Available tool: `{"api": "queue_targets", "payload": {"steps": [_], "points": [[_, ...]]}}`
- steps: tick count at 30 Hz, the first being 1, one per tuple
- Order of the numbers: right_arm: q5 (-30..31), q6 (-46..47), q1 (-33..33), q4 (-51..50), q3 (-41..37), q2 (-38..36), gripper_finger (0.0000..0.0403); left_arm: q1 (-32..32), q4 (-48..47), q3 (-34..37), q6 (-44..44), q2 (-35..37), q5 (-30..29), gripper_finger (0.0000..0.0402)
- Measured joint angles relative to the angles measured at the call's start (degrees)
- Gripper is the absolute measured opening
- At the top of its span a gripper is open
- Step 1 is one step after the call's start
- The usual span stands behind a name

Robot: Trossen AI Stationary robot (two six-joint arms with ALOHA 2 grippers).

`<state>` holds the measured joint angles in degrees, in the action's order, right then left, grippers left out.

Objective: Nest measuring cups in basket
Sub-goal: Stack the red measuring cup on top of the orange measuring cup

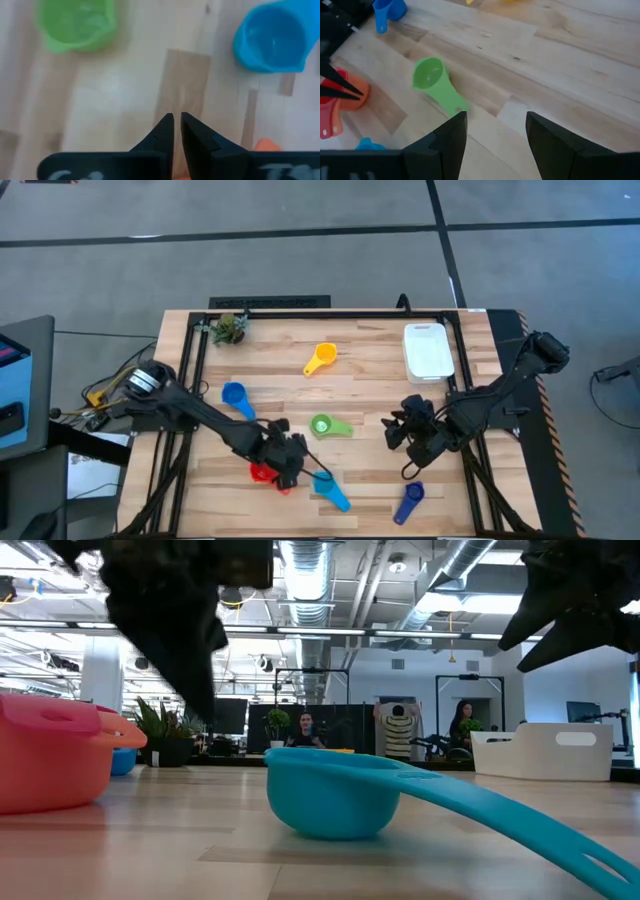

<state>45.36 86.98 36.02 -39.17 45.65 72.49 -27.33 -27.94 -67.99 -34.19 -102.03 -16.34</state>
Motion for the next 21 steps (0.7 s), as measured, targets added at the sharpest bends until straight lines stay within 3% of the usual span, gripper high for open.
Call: {"api": "queue_targets", "payload": {"steps": [6, 14, 21], "points": [[0.16, 0.02, -0.16, 0.98, 0.00, -0.02, 0.0225, -0.17, 1.94, 0.00, -0.77, -3.52, 5.54, 0.0017], [-0.03, -0.01, -0.39, 0.66, 0.00, -0.02, 0.0225, -3.45, -6.56, -0.01, -2.31, -3.58, 16.44, 0.0017], [-0.04, -0.31, -1.74, 0.48, 0.00, -0.02, 0.0225, -6.73, -12.02, -2.79, -2.59, -3.25, 11.81, 0.0017]]}}
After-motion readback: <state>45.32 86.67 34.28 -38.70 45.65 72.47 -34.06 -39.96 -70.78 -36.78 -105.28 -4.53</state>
